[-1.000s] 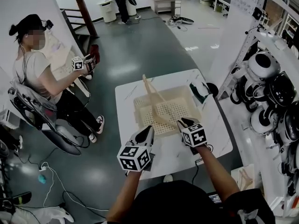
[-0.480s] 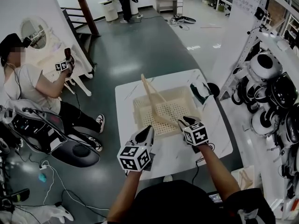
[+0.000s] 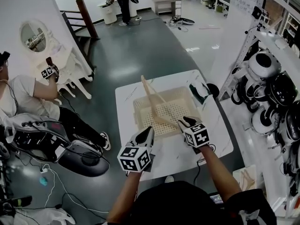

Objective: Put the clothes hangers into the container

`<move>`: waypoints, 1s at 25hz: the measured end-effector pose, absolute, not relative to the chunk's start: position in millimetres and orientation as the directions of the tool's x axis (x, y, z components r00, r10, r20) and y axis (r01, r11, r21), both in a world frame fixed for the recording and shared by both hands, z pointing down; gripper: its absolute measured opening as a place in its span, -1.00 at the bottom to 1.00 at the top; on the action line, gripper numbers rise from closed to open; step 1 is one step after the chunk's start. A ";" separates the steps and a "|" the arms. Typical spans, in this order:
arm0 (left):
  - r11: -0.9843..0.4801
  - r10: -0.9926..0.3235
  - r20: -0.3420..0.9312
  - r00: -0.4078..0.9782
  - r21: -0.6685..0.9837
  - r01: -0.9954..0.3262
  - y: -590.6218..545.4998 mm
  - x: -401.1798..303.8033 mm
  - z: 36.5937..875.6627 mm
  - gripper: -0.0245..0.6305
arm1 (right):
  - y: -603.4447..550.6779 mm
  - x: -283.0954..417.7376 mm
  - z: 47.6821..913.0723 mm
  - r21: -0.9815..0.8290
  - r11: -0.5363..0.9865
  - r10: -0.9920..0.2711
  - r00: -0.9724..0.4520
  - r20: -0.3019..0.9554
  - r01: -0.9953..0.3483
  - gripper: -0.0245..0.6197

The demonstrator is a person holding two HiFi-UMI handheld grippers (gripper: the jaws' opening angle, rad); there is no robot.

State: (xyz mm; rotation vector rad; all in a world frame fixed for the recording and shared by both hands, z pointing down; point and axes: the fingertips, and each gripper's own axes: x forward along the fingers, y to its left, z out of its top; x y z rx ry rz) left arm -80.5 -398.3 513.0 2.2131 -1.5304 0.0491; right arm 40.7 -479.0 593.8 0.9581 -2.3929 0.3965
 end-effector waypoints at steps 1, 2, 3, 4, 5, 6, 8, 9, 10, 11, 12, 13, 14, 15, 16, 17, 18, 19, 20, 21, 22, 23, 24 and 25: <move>-0.290 -0.880 0.274 0.388 0.337 -0.896 -396.7 -80.8 511.5 -0.91 | -477.4 41.2 591.8 -0.071 0.702 -0.555 -0.607 0.569 -0.709 -0.60; -0.294 -0.879 0.271 0.391 0.337 -0.894 -395.0 -81.2 510.1 -0.91 | -475.7 42.0 590.0 -0.070 0.697 -0.561 -0.603 0.567 -0.714 -0.60; -0.298 -0.879 0.268 0.395 0.337 -0.893 -393.3 -81.4 508.9 -0.91 | -473.9 43.2 588.2 -0.069 0.692 -0.567 -0.599 0.565 -0.719 -0.60; -0.302 -0.878 0.266 0.397 0.337 -0.892 -391.5 -81.1 507.6 -0.91 | -472.1 44.6 586.0 -0.069 0.686 -0.573 -0.597 0.562 -0.724 -0.59; -0.306 -0.878 0.263 0.400 0.335 -0.891 -389.7 -80.5 506.0 -0.91 | -470.3 46.1 583.3 -0.072 0.681 -0.579 -0.596 0.557 -0.729 -0.60; -0.311 -0.877 0.261 0.404 0.333 -0.890 -388.0 -79.4 504.3 -0.91 | -468.4 47.6 580.2 -0.075 0.677 -0.584 -0.596 0.551 -0.732 -0.59; -0.322 -0.874 0.256 0.412 0.330 -0.888 -384.0 -77.2 501.4 -0.91 | -464.3 49.7 573.8 -0.079 0.668 -0.596 -0.596 0.539 -0.740 -0.60; -0.326 -0.873 0.255 0.416 0.328 -0.886 -381.8 -76.6 500.7 -0.91 | -462.2 50.3 570.9 -0.079 0.664 -0.603 -0.595 0.532 -0.744 -0.60; -0.330 -0.872 0.253 0.419 0.328 -0.885 -379.3 -76.6 500.3 -0.91 | -460.1 50.6 568.3 -0.078 0.659 -0.611 -0.593 0.525 -0.748 -0.60; -0.333 -0.871 0.251 0.421 0.329 -0.884 -376.7 -77.1 500.0 -0.91 | -458.0 50.4 565.7 -0.075 0.655 -0.618 -0.591 0.519 -0.752 -0.60; -0.335 -0.871 0.249 0.423 0.328 -0.883 -374.0 -78.1 499.6 -0.91 | -455.9 49.9 563.1 -0.072 0.651 -0.625 -0.588 0.513 -0.755 -0.60; -0.336 -0.872 0.247 0.423 0.327 -0.883 -371.3 -79.4 499.1 -0.91 | -453.6 49.3 560.3 -0.069 0.648 -0.632 -0.586 0.507 -0.758 -0.60; -0.337 -0.872 0.246 0.423 0.325 -0.884 -368.8 -81.1 498.3 -0.91 | -451.1 48.9 557.3 -0.065 0.645 -0.638 -0.584 0.501 -0.761 -0.60; -0.336 -0.874 0.244 0.421 0.323 -0.885 -366.4 -83.4 497.0 -0.91 | -448.3 48.5 554.0 -0.062 0.643 -0.645 -0.583 0.495 -0.764 -0.60; -0.334 -0.876 0.242 0.418 0.321 -0.886 -364.1 -86.8 494.8 -0.91 | -445.4 47.7 550.2 -0.060 0.640 -0.650 -0.582 0.489 -0.766 -0.60; -0.332 -0.878 0.238 0.415 0.320 -0.887 -361.5 -90.9 491.7 -0.91 | -442.6 46.3 546.0 -0.059 0.638 -0.656 -0.581 0.482 -0.768 -0.60; -0.331 -0.881 0.234 0.412 0.320 -0.888 -358.7 -95.3 488.6 -0.91 | -439.6 44.3 541.6 -0.058 0.636 -0.661 -0.581 0.475 -0.770 -0.60; -0.329 -0.883 0.231 0.409 0.318 -0.889 -355.7 -99.1 485.9 -0.91 | -436.5 42.3 537.4 -0.056 0.634 -0.665 -0.581 0.468 -0.771 -0.60; -0.328 -0.884 0.229 0.407 0.316 -0.891 -352.4 -102.3 484.4 -0.91 | -433.1 40.7 534.0 -0.055 0.633 -0.669 -0.582 0.462 -0.772 -0.60; -0.325 -0.886 0.228 0.404 0.315 -0.892 -349.0 -104.7 484.0 -0.91 | -429.4 39.4 531.7 -0.054 0.632 -0.672 -0.582 0.457 -0.773 -0.60; -0.323 -0.887 0.227 0.402 0.317 -0.892 -345.4 -106.7 484.3 -0.91 | -425.6 38.2 530.4 -0.052 0.632 -0.675 -0.582 0.454 -0.773 -0.60; -0.321 -0.888 0.227 0.400 0.318 -0.892 -341.7 -108.4 484.9 -0.91 | -421.7 36.9 529.7 -0.050 0.631 -0.677 -0.581 0.452 -0.774 -0.60; -0.321 -0.888 0.227 0.400 0.319 -0.892 -337.9 -109.8 485.5 -0.91 | -417.6 35.3 529.4 -0.050 0.631 -0.678 -0.581 0.451 -0.775 -0.60; -0.322 -0.887 0.227 0.402 0.319 -0.891 -333.8 -110.9 485.7 -0.91 | -413.3 33.6 529.4 -0.051 0.630 -0.678 -0.581 0.450 -0.775 -0.60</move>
